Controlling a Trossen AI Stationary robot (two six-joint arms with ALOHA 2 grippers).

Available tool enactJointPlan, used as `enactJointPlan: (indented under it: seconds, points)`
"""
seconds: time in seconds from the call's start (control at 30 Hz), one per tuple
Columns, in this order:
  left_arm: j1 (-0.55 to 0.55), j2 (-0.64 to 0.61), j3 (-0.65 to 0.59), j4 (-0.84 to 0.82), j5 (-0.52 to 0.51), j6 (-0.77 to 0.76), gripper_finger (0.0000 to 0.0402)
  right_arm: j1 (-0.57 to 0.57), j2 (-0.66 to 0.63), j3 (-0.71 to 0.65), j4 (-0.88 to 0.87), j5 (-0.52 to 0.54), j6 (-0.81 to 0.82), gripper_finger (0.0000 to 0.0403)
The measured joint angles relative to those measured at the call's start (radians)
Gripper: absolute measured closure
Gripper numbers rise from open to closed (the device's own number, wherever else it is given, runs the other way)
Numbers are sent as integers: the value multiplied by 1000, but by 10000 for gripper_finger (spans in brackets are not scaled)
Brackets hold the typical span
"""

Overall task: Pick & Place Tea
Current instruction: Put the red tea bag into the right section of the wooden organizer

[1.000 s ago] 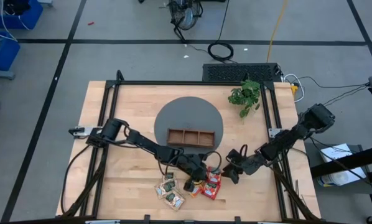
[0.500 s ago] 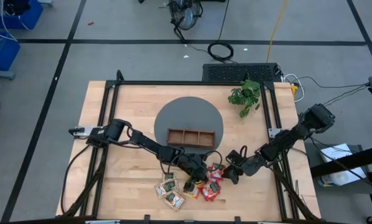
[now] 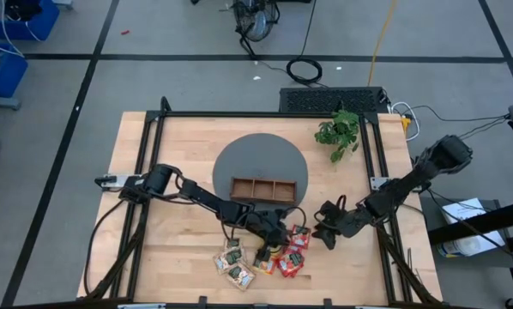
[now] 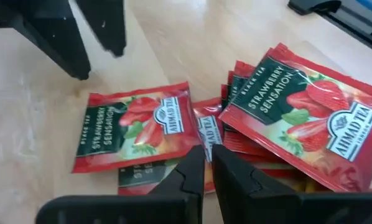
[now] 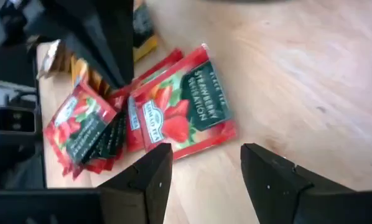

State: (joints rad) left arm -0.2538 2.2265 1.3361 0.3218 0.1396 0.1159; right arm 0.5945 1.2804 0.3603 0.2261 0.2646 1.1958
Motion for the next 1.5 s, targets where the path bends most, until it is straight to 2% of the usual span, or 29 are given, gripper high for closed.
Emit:
enactJointPlan:
  seconds: [0.17,0.47,0.7,1.5]
  points:
    - [-7,-2,94,-145,-8,3,367,0,27,3,-64,-4,46,227]
    - [-11,-1,118,-186,-6,-25,367,0,139,6,81,2,15,227]
    - [-3,6,116,-182,-5,-32,367,-17,204,6,159,-1,6,227]
    - [55,76,115,-88,46,-93,367,-20,210,3,157,-4,-64,232]
